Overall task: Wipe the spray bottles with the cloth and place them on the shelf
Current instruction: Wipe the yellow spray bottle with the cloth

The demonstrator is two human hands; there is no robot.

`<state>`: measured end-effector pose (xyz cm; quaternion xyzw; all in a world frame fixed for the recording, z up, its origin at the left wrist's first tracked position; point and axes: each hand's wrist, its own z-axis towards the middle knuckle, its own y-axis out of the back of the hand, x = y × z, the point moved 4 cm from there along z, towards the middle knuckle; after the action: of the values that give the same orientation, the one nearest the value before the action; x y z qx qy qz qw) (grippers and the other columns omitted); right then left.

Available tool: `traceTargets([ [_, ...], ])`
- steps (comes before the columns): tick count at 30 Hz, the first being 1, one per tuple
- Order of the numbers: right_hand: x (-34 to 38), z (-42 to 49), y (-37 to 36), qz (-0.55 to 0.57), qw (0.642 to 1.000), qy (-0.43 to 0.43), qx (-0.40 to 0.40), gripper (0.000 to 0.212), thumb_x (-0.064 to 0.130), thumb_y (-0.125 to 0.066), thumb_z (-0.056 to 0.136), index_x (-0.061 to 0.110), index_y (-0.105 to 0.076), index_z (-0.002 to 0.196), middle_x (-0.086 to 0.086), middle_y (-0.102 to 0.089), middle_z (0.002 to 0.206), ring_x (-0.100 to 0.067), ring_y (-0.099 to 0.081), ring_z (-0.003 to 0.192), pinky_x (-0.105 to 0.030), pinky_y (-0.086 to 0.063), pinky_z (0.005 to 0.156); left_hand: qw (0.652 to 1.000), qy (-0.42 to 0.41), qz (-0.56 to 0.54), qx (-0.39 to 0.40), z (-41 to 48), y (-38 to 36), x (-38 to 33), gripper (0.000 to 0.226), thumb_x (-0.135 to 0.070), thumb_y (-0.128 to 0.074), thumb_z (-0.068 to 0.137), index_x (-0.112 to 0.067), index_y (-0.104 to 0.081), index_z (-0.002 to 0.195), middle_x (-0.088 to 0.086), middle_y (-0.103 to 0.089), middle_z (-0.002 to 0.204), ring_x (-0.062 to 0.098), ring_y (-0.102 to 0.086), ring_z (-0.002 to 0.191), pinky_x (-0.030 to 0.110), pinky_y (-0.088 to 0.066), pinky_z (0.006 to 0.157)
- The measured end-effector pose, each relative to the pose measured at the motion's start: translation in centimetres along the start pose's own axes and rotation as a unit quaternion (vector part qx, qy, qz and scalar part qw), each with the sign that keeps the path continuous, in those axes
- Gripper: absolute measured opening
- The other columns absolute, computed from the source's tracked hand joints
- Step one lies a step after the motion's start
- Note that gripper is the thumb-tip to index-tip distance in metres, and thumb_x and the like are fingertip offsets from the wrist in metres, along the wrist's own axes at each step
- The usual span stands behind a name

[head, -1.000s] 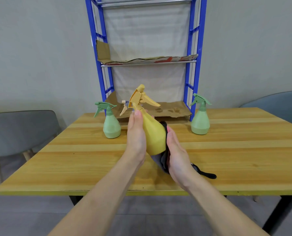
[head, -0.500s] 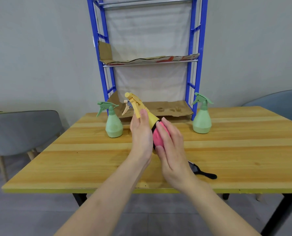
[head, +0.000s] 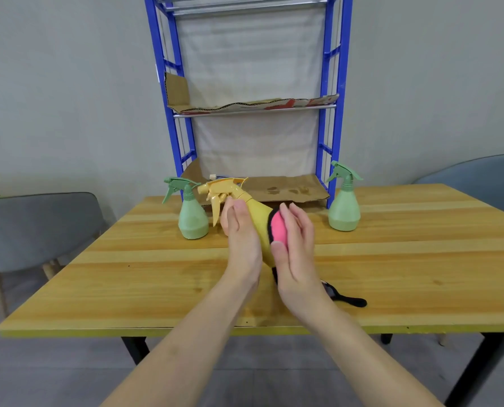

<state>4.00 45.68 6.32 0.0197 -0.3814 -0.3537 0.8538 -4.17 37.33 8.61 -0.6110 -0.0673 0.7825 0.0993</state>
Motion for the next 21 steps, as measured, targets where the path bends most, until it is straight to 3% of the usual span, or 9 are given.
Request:
traceTargets([
  [3, -0.7, -0.4, 0.0, -0.133, 0.986, 0.096, 0.012, 0.055, 0.035, -0.035, 0.110, 0.017, -0.029, 0.161, -0.003, -0.018, 0.167, -0.024, -0.022, 0.153, -0.024, -0.019, 0.124, 0.998, 0.036, -0.042, 0.014, 0.7, 0.2, 2.4, 0.105, -0.096, -0.042, 0.073, -0.027, -0.046, 0.152, -0.001, -0.044, 0.161, 0.017, -0.045, 0.146, 0.048, -0.036, 0.122],
  [5, -0.6, -0.5, 0.0, -0.134, 0.984, 0.116, 0.016, 0.054, 0.034, -0.036, 0.110, 0.014, -0.032, 0.160, -0.004, -0.023, 0.166, -0.026, -0.025, 0.152, -0.029, -0.022, 0.124, 0.996, 0.050, -0.070, 0.020, 1.0, 0.1, 2.6, 0.114, -0.101, -0.052, 0.063, -0.028, -0.048, 0.150, -0.002, -0.045, 0.160, 0.017, -0.046, 0.146, 0.048, -0.037, 0.121],
  [8, -0.7, -0.5, -0.3, 0.006, 0.999, 0.024, 0.025, 0.052, 0.036, -0.035, 0.110, 0.027, -0.029, 0.161, 0.011, -0.025, 0.165, -0.012, -0.025, 0.153, -0.025, -0.023, 0.123, 0.998, 0.019, -0.056, 0.023, 1.3, 0.1, 1.7, 0.107, -0.100, -0.051, 0.067, -0.032, -0.049, 0.150, 0.000, -0.042, 0.162, 0.018, -0.043, 0.148, 0.049, -0.036, 0.123],
  [10, -1.0, -0.6, -0.4, 0.150, 0.984, -0.090, 0.030, 0.049, 0.053, -0.035, 0.107, 0.048, -0.031, 0.155, 0.022, -0.033, 0.162, -0.004, -0.037, 0.141, -0.026, -0.033, 0.113, 0.999, 0.002, -0.039, 0.037, 0.8, 0.1, 0.6, 0.098, -0.096, -0.049, 0.075, -0.029, -0.053, 0.147, 0.004, -0.048, 0.157, 0.022, -0.046, 0.146, 0.052, -0.036, 0.122],
  [12, -1.0, -0.4, -0.7, 0.321, 0.922, -0.216, 0.027, 0.047, 0.069, -0.042, 0.100, 0.058, -0.042, 0.146, 0.016, -0.051, 0.153, -0.015, -0.053, 0.124, -0.039, -0.044, 0.105, 0.998, 0.004, -0.051, 0.039, 0.2, 0.3, -0.7, 0.075, -0.082, -0.050, 0.088, -0.023, -0.065, 0.132, 0.010, -0.065, 0.138, 0.028, -0.059, 0.133, 0.056, -0.044, 0.116],
  [15, -1.5, -0.2, -1.0, 0.450, 0.845, -0.288, 0.008, 0.051, 0.059, -0.052, 0.096, 0.042, -0.053, 0.143, 0.000, -0.067, 0.139, -0.027, -0.067, 0.124, -0.057, -0.051, 0.106, 0.997, 0.009, -0.074, 0.024, -0.1, 0.4, -1.1, 0.055, -0.064, -0.047, 0.101, -0.019, -0.068, 0.122, 0.013, -0.073, 0.122, 0.032, -0.067, 0.119, 0.054, -0.051, 0.109],
  [17, -1.2, -0.1, -0.8, 0.421, 0.866, -0.271, 0.005, 0.047, 0.062, -0.054, 0.097, 0.048, -0.053, 0.142, 0.003, -0.060, 0.147, -0.026, -0.061, 0.133, -0.056, -0.049, 0.110, 0.998, 0.014, -0.057, 0.021, 0.0, 0.3, -0.9, 0.083, -0.087, -0.046, 0.086, -0.024, -0.060, 0.138, 0.008, -0.063, 0.142, 0.027, -0.058, 0.134, 0.054, -0.044, 0.115],
  [19, -0.6, 0.1, 0.1, 0.266, 0.946, -0.185, 0.002, 0.046, 0.057, -0.045, 0.103, 0.049, -0.044, 0.148, 0.015, -0.044, 0.156, -0.003, -0.045, 0.143, -0.039, -0.040, 0.120, 0.998, 0.021, -0.050, 0.016, 1.1, 0.2, 1.4, 0.101, -0.101, -0.043, 0.070, -0.035, -0.053, 0.146, 0.000, -0.053, 0.154, 0.020, -0.048, 0.144, 0.052, -0.036, 0.121],
  [21, 0.0, 0.2, 0.8, 0.101, 0.991, -0.083, -0.016, 0.046, 0.041, -0.038, 0.110, 0.035, -0.033, 0.155, 0.015, -0.033, 0.157, 0.004, -0.030, 0.146, -0.018, -0.028, 0.120, 0.997, 0.042, -0.059, 0.023, 1.6, 0.3, 3.3, 0.108, -0.105, -0.044, 0.064, -0.037, -0.051, 0.147, -0.002, -0.053, 0.153, 0.020, -0.049, 0.143, 0.051, -0.037, 0.121],
])
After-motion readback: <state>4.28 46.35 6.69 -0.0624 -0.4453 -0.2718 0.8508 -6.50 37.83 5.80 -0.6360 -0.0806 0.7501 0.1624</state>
